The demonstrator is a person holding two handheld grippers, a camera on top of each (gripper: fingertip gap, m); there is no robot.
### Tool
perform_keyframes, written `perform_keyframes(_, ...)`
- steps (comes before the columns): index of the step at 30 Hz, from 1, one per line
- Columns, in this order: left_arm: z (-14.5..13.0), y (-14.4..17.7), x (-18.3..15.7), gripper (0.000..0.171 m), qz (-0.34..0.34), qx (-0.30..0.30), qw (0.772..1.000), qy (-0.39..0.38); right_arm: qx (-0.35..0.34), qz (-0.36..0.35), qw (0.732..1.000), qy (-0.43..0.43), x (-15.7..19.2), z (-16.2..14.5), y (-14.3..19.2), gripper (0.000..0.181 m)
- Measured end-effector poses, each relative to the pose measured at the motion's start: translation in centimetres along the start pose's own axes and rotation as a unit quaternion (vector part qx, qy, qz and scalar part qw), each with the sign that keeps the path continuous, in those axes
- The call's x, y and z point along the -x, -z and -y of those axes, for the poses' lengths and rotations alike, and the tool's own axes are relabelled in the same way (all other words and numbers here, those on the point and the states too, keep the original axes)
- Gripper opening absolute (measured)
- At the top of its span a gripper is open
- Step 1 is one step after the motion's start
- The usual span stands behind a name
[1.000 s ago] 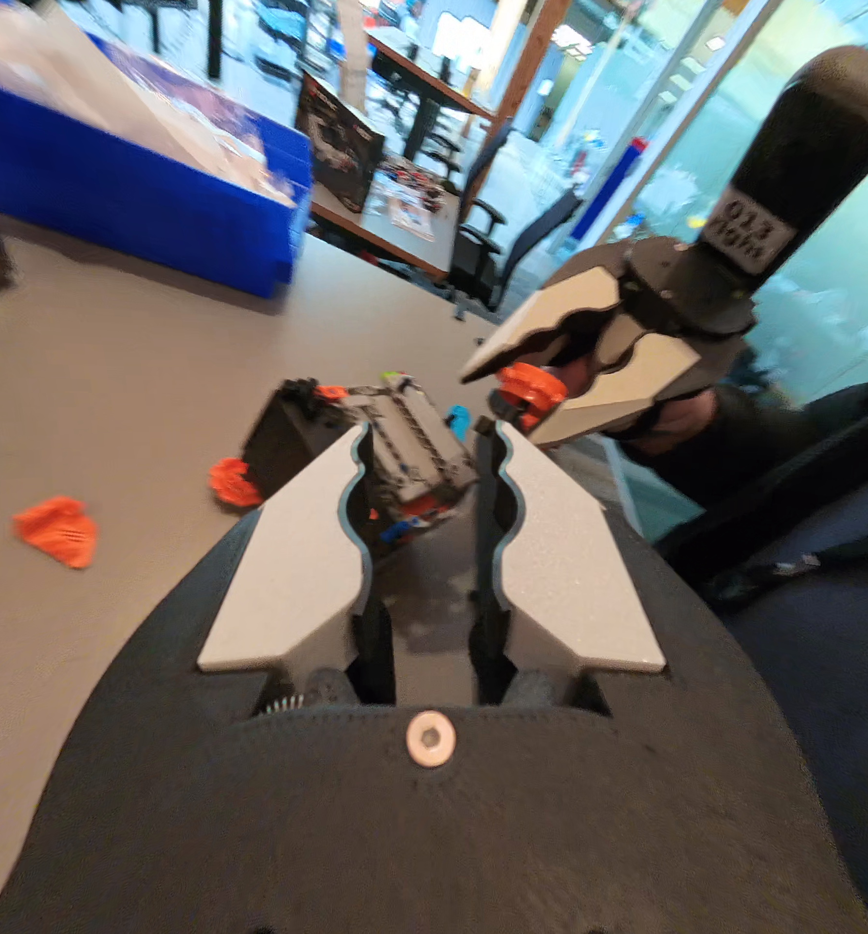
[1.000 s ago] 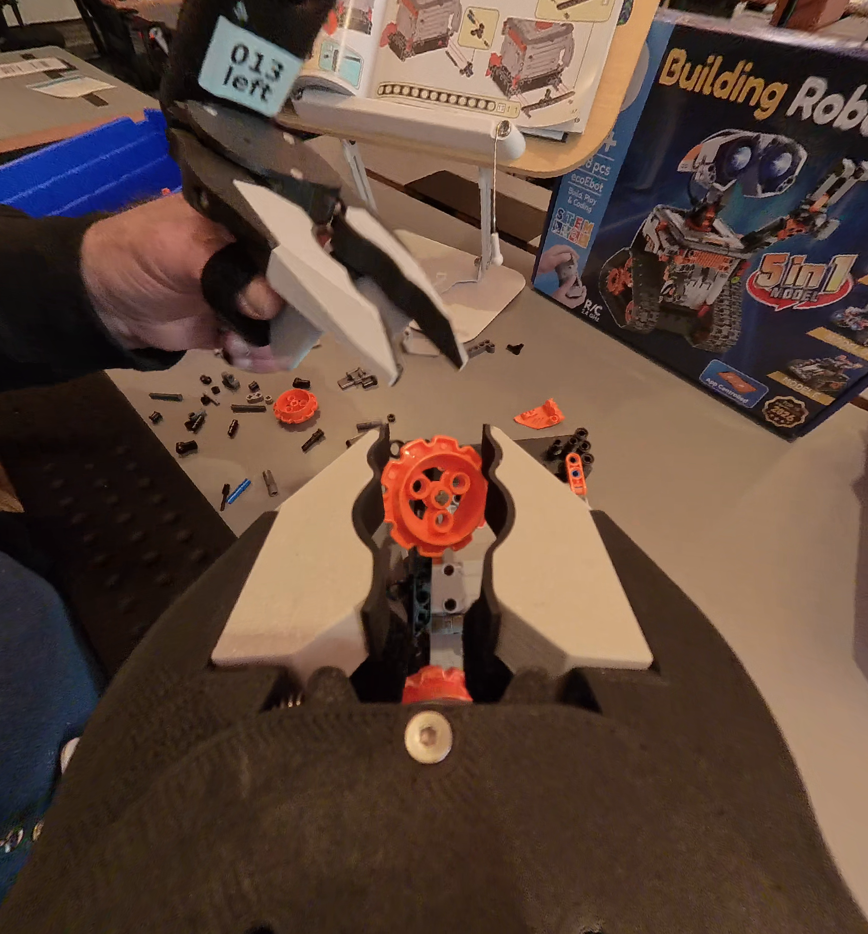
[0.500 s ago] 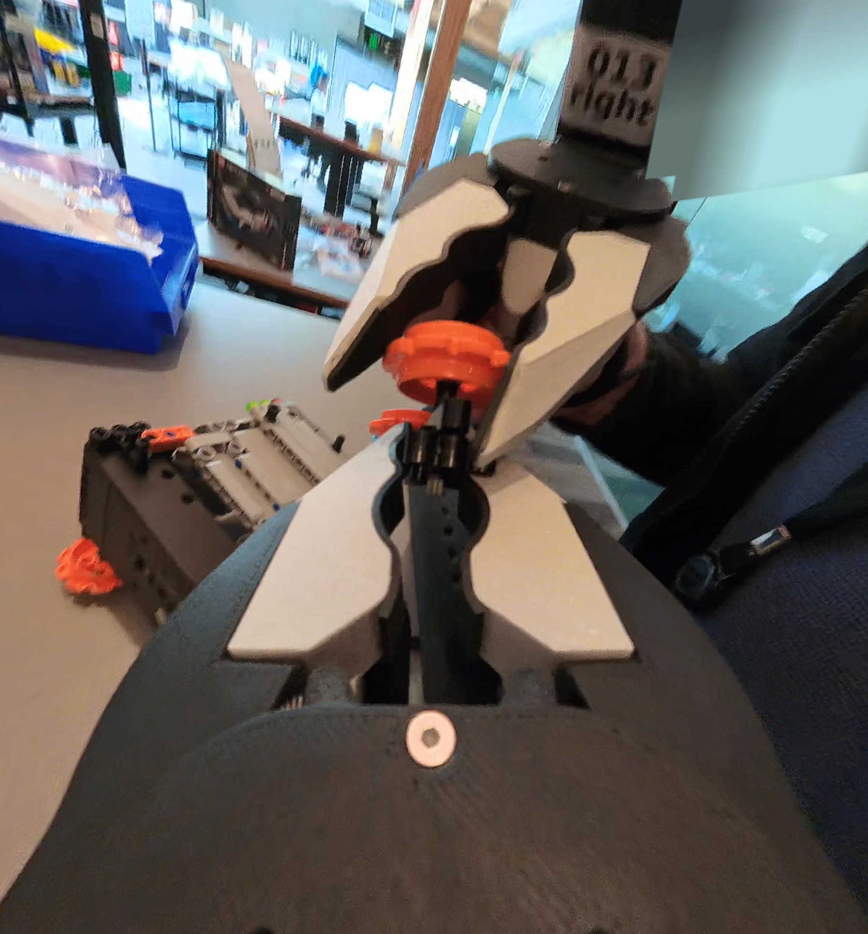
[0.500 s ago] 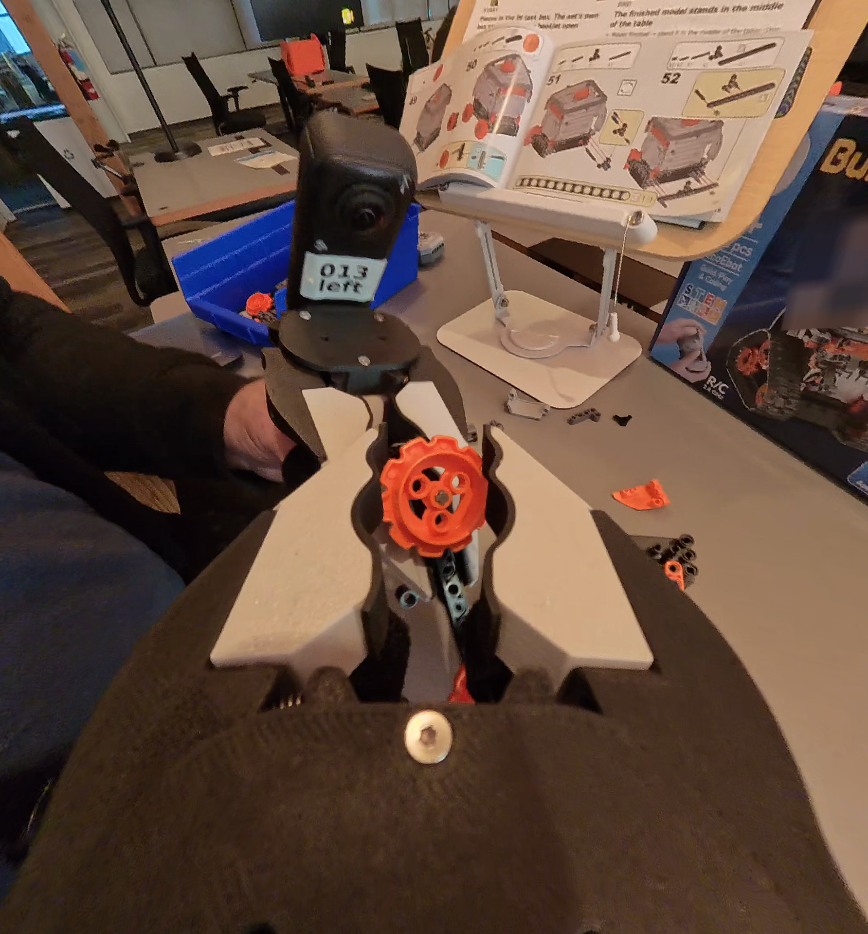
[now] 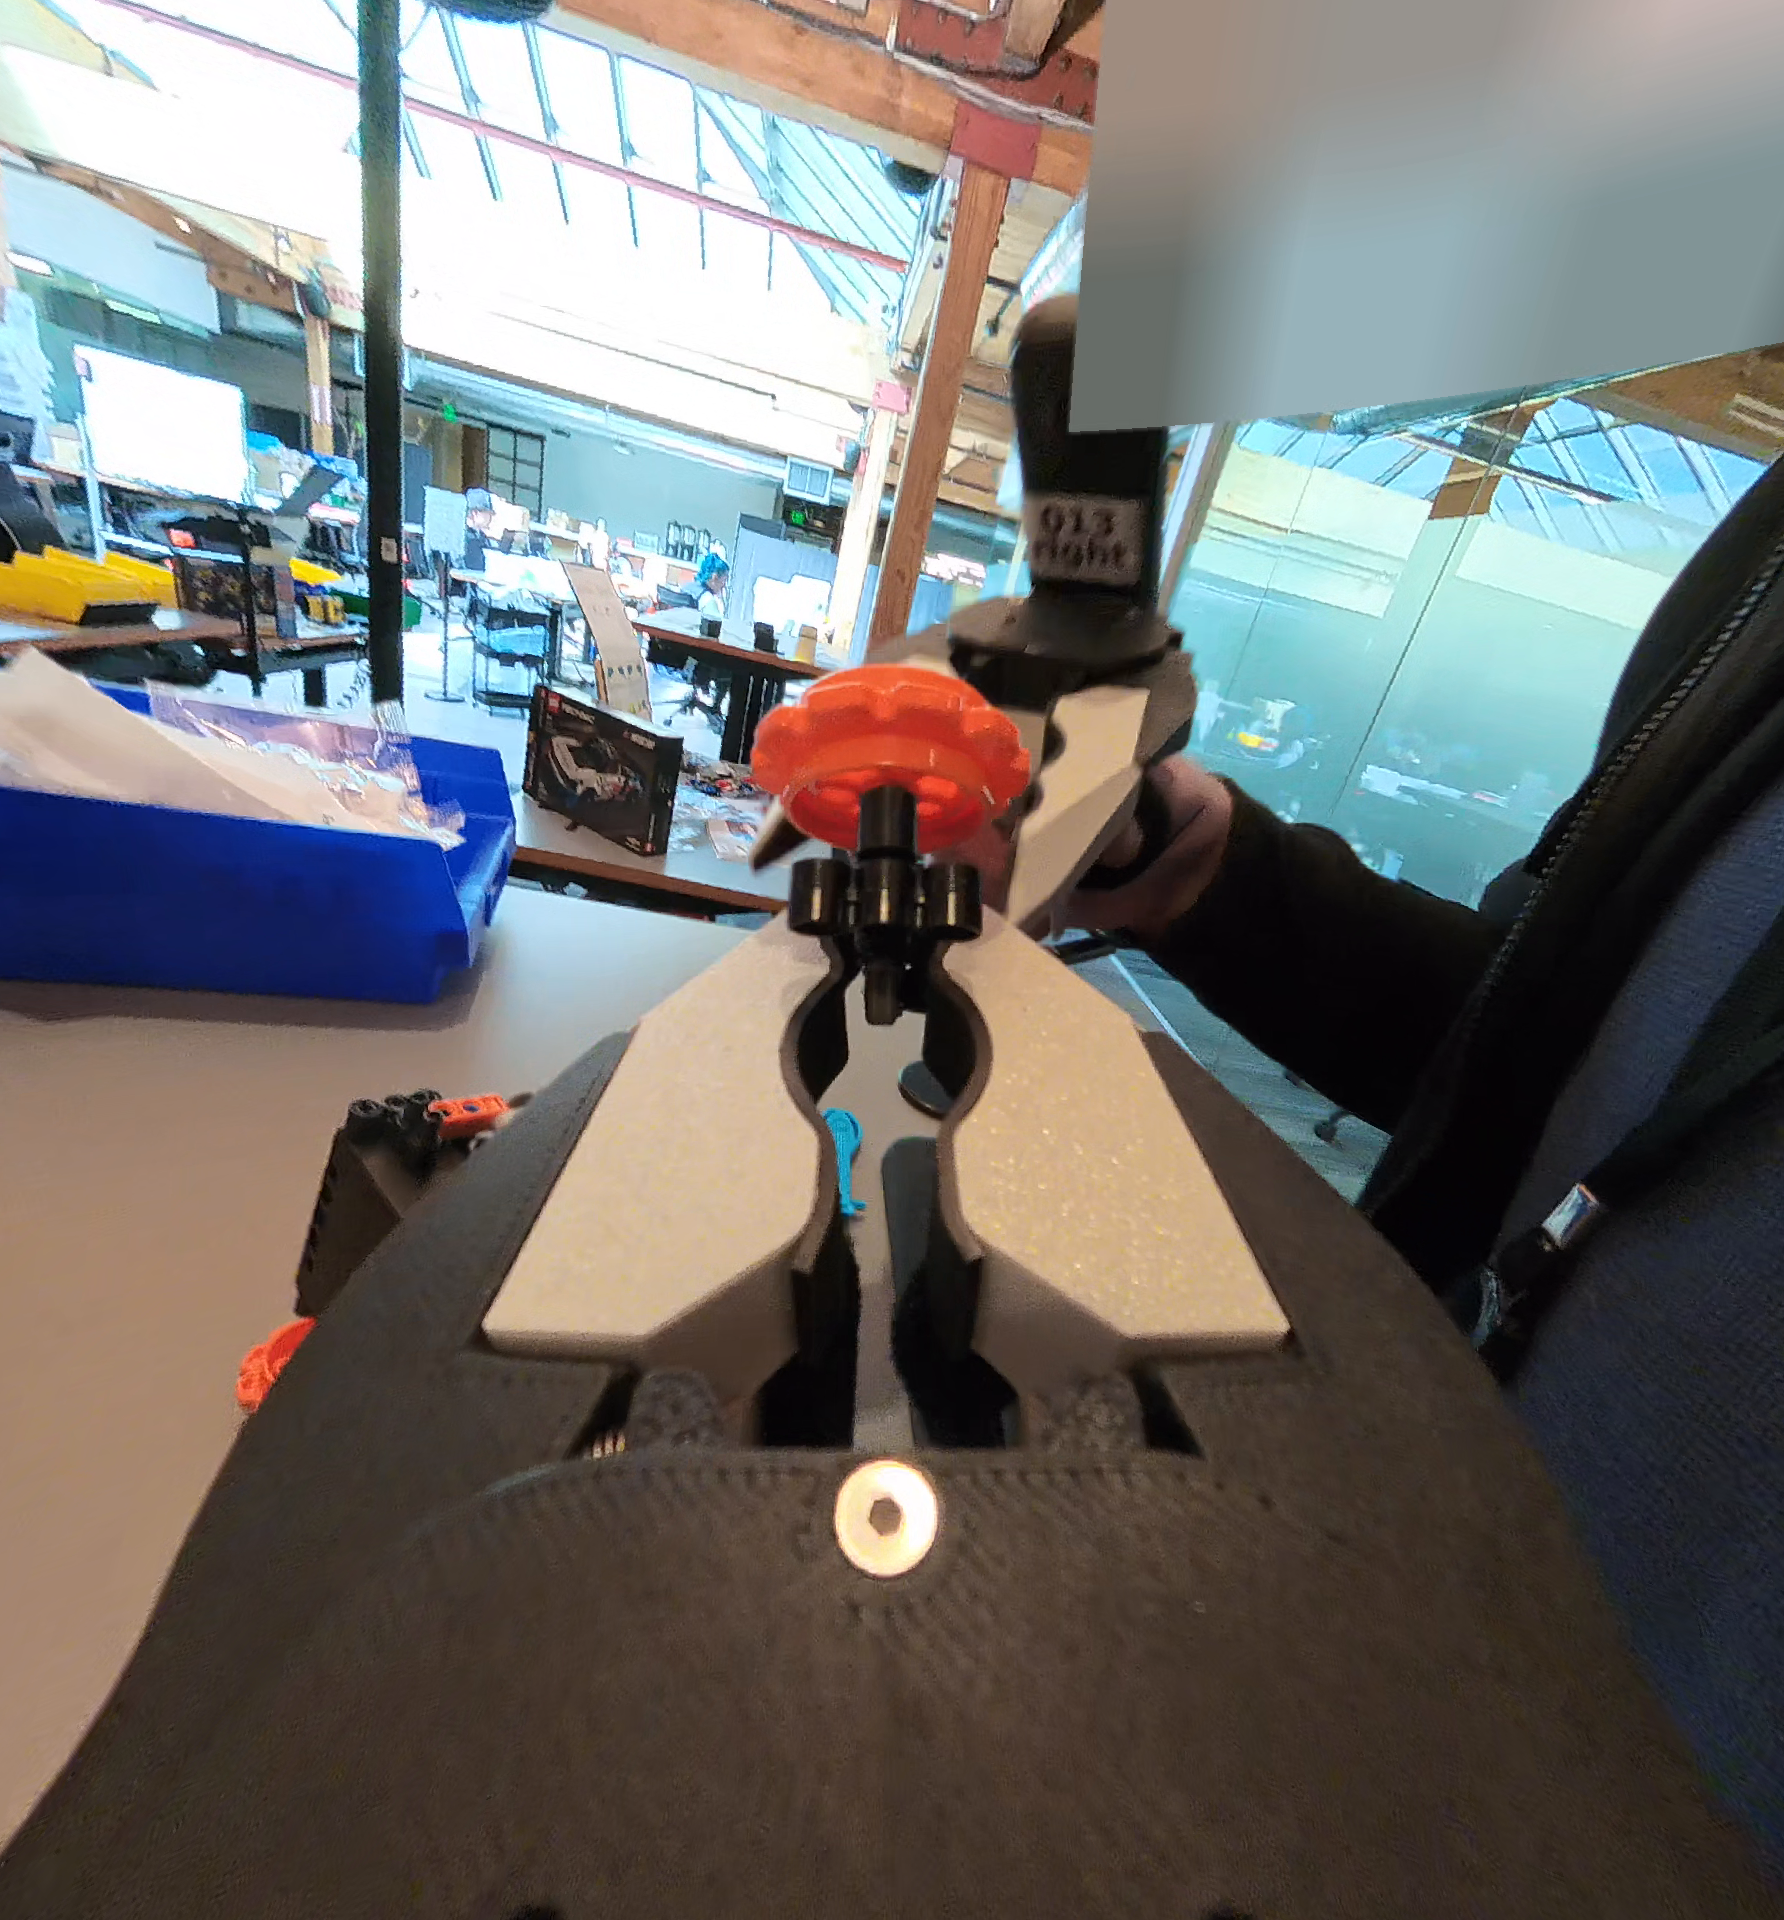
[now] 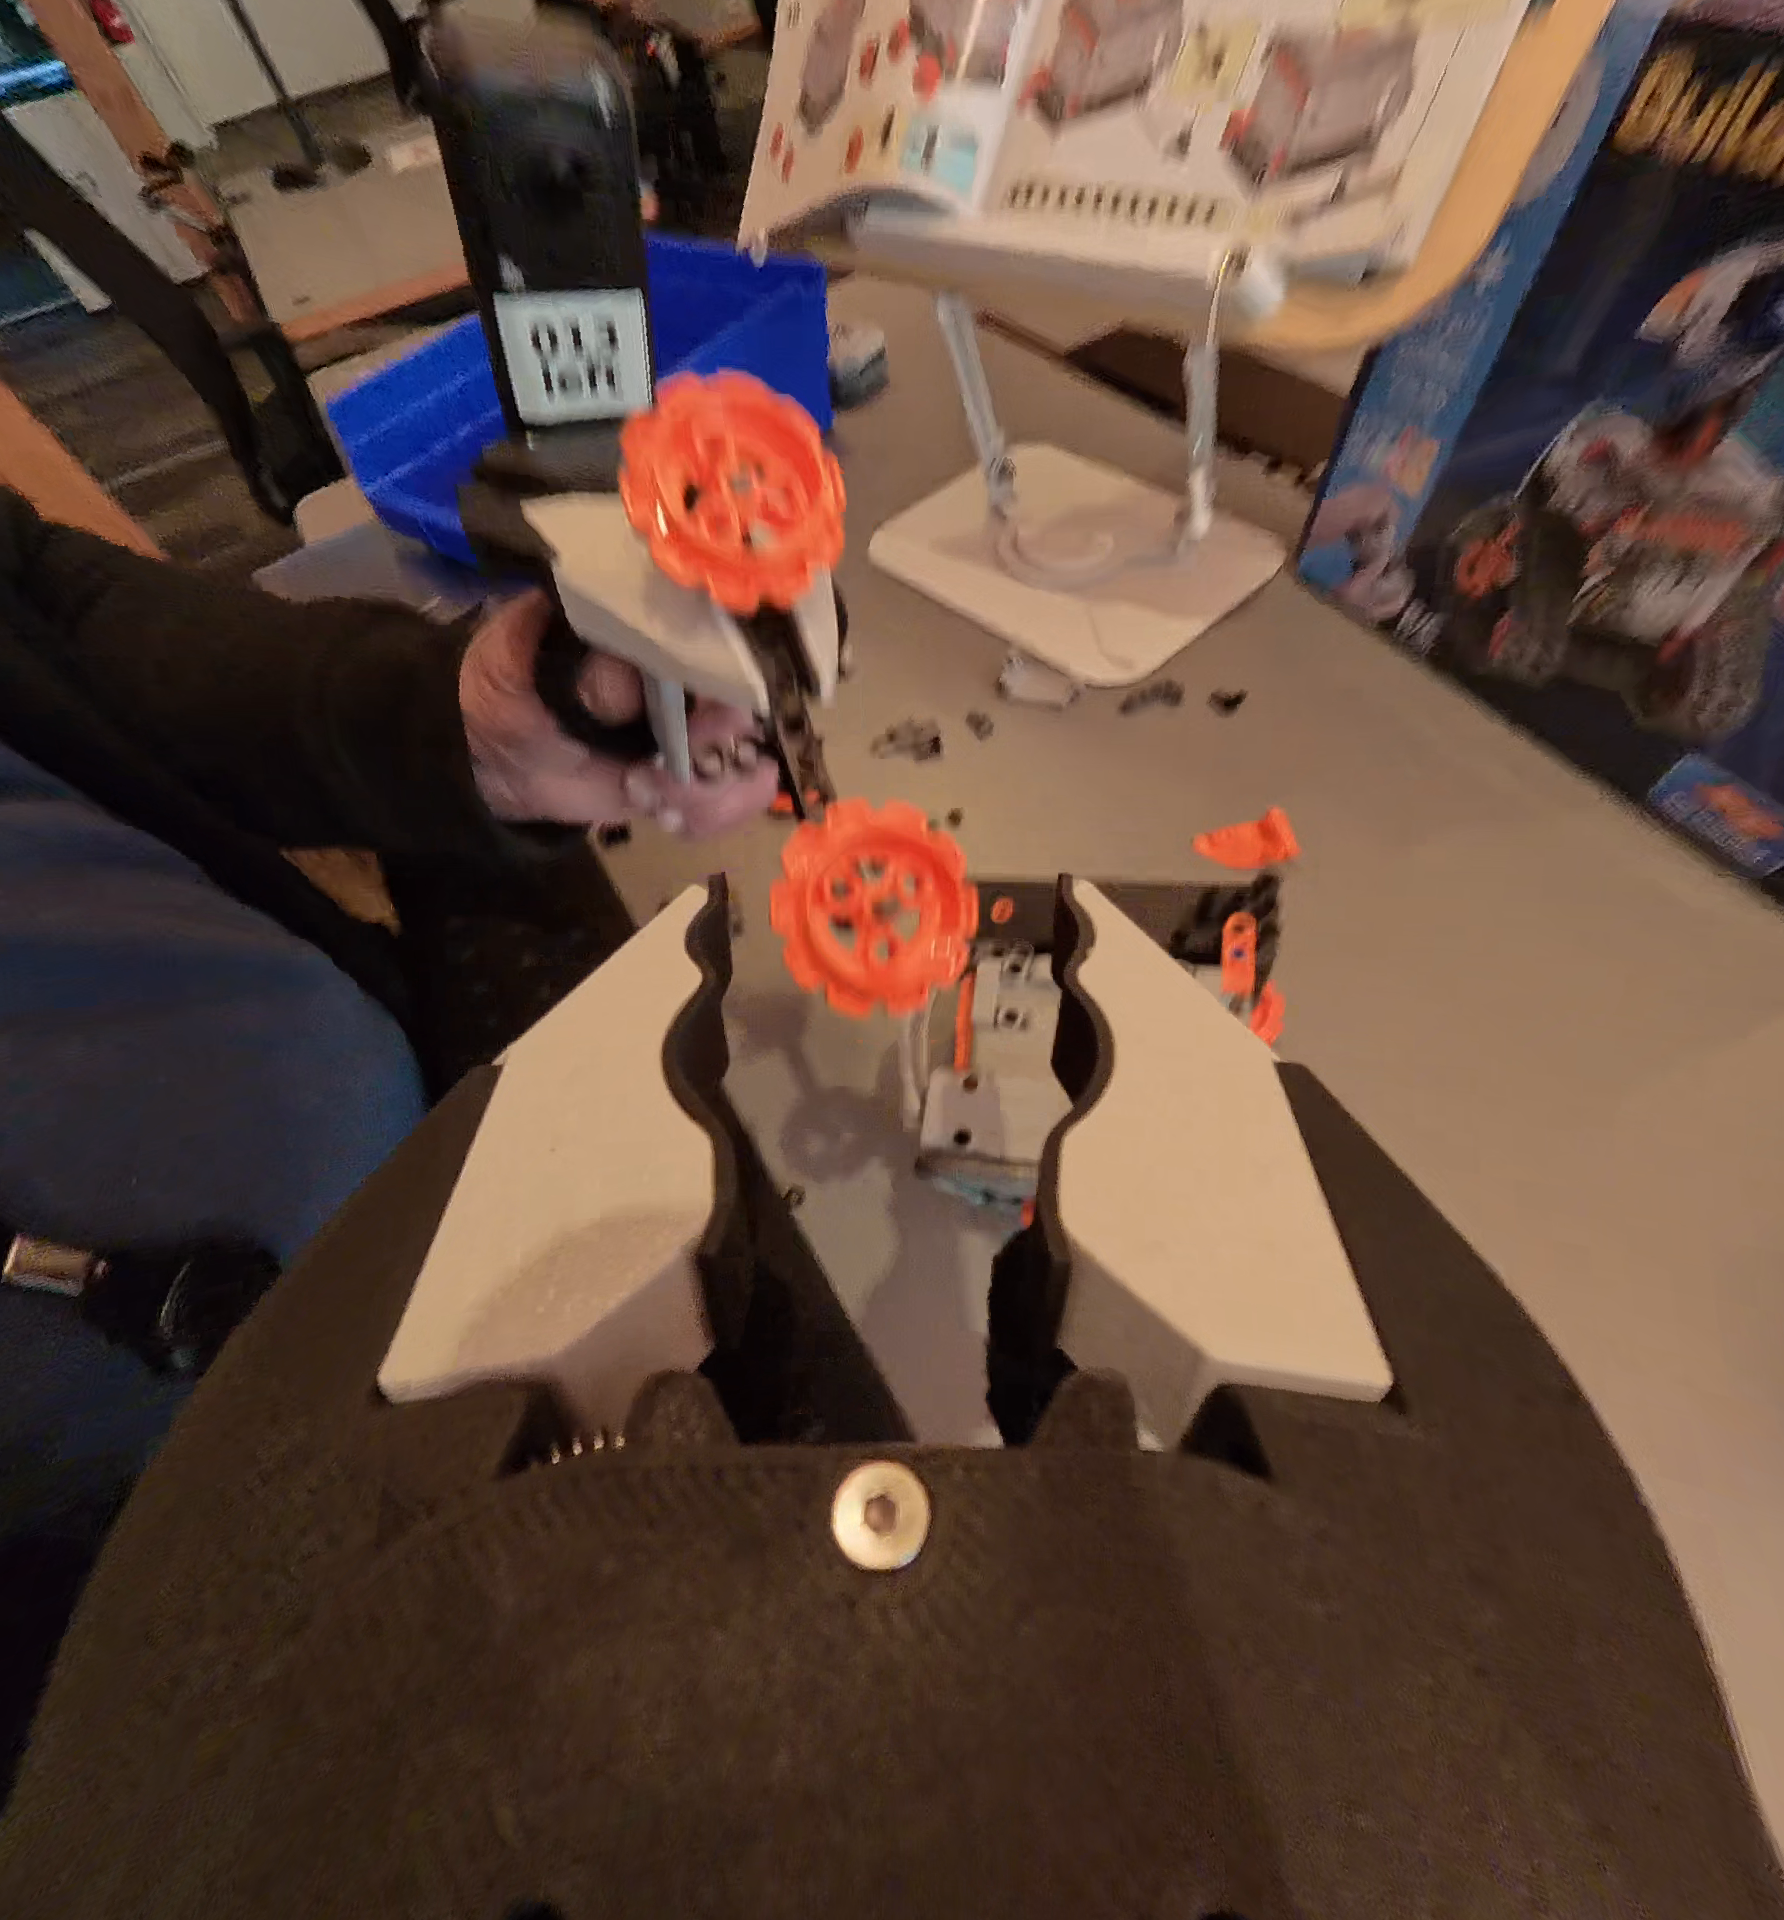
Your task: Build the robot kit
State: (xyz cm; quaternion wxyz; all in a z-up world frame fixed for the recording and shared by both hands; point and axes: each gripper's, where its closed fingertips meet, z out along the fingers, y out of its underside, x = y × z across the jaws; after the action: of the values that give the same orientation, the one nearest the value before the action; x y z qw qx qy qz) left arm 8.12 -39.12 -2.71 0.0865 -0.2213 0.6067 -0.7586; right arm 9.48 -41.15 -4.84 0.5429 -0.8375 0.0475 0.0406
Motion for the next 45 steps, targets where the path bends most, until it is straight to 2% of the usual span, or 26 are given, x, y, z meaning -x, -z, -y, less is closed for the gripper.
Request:
perform_keyframes(2, 0.6, -0.1, -0.1, 0.006, 0.001, -0.009, 1.000, -0.009, 0.022, 0.022, 0.999, -0.034, -0.4, -1.7, -0.3, 0.062)
perform_keyframes(3, 0.7, -0.2, -0.1, 0.006, -0.001, -0.010, 1.000, -0.014, 0.019, 0.031, 0.998, -0.047, -0.5, -2.2, -0.6, 0.057)
perform_keyframes(6, 1.1, -0.4, 0.1, 0.006, 0.002, -0.022, 1.000, -0.014, -0.032, 0.078, 0.993, -0.079, 0.3, -1.4, -0.9, 0.026)
perform_keyframes(8, 1.4, -0.4, 0.1, 0.007, -0.002, -0.033, 0.999, -0.010, -0.066, 0.090, 0.990, -0.082, 0.4, -0.7, -0.6, 0.017)
perform_keyframes(9, 1.5, -0.4, 0.2, 0.007, 0.000, -0.035, 0.999, -0.011, -0.075, 0.088, 0.990, -0.080, 0.2, -0.6, -0.5, 0.000)
perform_keyframes(16, 1.8, -0.3, 0.5, 0.007, -0.006, -0.047, 0.999, -0.003, -0.110, 0.099, 0.987, -0.068, -0.1, 0.1, -0.1, 0.000)
perform_keyframes(18, 2.2, -0.2, 0.4, 0.007, -0.011, -0.057, 0.998, 0.003, -0.125, 0.107, 0.983, -0.081, -0.2, 0.5, 0.0, 0.008)
perform_keyframes(19, 2.3, -0.1, 0.6, 0.007, -0.007, -0.061, 0.998, 0.006, -0.135, 0.123, 0.980, -0.083, 0.2, 0.7, 0.2, 0.020)
perform_keyframes(20, 2.2, -0.2, 0.7, 0.007, -0.004, -0.060, 0.998, 0.006, -0.146, 0.137, 0.976, -0.091, 0.4, 1.0, 0.4, 0.024)
perform_keyframes(23, 2.4, -0.4, 0.6, 0.007, -0.013, -0.077, 0.997, 0.026, -0.186, 0.144, 0.963, -0.132, 0.3, 1.8, 0.4, 0.025)
perform_keyframes(26, 2.9, -0.3, 0.9, 0.007, -0.019, -0.100, 0.994, 0.045, -0.236, 0.150, 0.947, -0.156, 0.2, 2.7, 0.5, 0.022)
perform_keyframes(29, 2.7, -0.4, 1.2, 0.007, -0.017, -0.100, 0.993, 0.056, -0.253, 0.165, 0.939, -0.165, 0.1, 2.8, 0.5, 0.012)
perform_keyframes(30, 2.7, -0.4, 1.1, 0.008, -0.023, -0.103, 0.993, 0.060, -0.255, 0.167, 0.938, -0.162, 0.1, 2.7, 0.5, 0.005)
perform_keyframes(36, 2.4, -0.6, 1.3, 0.008, -0.026, -0.095, 0.993, 0.064, -0.258, 0.173, 0.941, -0.135, -0.3, 3.2, 0.9, 0.005)
perform_keyframes(42, 1.9, -0.2, 2.0, 0.017, -0.007, -0.069, 0.996, 0.063, -0.237, 0.191, 0.945, -0.123, -1.1, 3.4, 0.9, 0.004)
perform_keyframes(45, 1.4, 0.5, 2.6, 0.029, 0.005, -0.057, 0.996, 0.075, -0.250, 0.209, 0.935, -0.143, -1.9, 4.1, 1.4, 0.004)
